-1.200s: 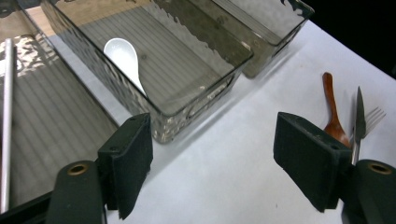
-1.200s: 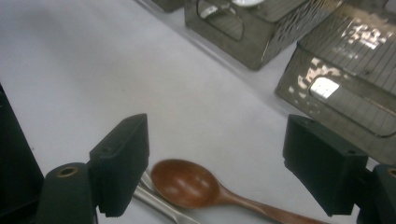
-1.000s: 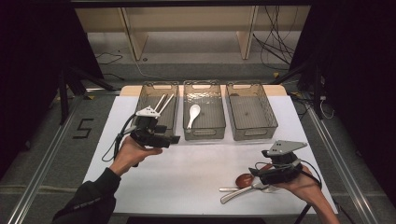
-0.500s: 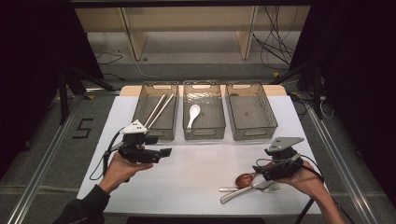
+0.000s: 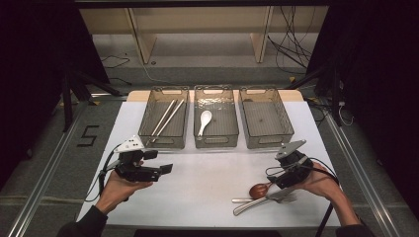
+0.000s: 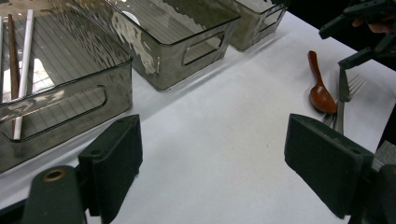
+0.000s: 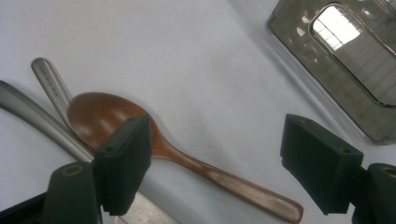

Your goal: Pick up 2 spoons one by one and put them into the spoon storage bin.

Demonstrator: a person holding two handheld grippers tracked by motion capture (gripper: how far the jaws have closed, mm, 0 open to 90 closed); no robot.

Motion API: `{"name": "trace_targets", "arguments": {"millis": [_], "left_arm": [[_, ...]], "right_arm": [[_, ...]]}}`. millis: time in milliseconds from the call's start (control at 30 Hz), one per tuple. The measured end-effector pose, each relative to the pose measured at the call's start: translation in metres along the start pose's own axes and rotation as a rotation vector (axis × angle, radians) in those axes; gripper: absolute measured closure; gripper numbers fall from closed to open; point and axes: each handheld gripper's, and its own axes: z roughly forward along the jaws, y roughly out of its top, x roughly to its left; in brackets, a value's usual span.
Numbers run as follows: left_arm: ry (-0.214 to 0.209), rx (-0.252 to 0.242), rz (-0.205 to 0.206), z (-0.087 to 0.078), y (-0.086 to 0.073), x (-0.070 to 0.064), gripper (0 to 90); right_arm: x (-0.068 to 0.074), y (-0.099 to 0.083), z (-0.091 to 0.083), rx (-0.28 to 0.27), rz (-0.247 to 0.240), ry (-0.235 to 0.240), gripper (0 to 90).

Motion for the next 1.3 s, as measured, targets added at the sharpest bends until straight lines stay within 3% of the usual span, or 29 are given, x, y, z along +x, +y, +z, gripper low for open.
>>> {"name": "trace_targets", "arguments": {"millis": [367,700,867,1067,1300], "left_arm": [[-0.008,0.016,0.029,-0.003,-0.007,-0.003,18.0],[-0.006,0.017,0.015,-0.008,-0.011,-0.002,18.2],[-0.006,0.004,0.011,-0.011,-0.013,-0.001,18.0],[-0.005,0.003,0.011,-0.012,-0.013,0.0,18.0],[-0.004,0.016,0.014,-0.01,-0.014,0.0,17.9]], "right_arm": [[-0.007,0.005,0.012,0.09,-0.066,0.04,28.7],[-0.005,0.006,0.023,0.186,-0.142,0.072,32.3],[-0.006,0.005,0.03,0.231,-0.157,0.075,34.1],[-0.005,0.003,0.035,0.266,-0.177,0.086,36.1],[-0.006,0.003,0.035,0.271,-0.183,0.113,38.9]]}}
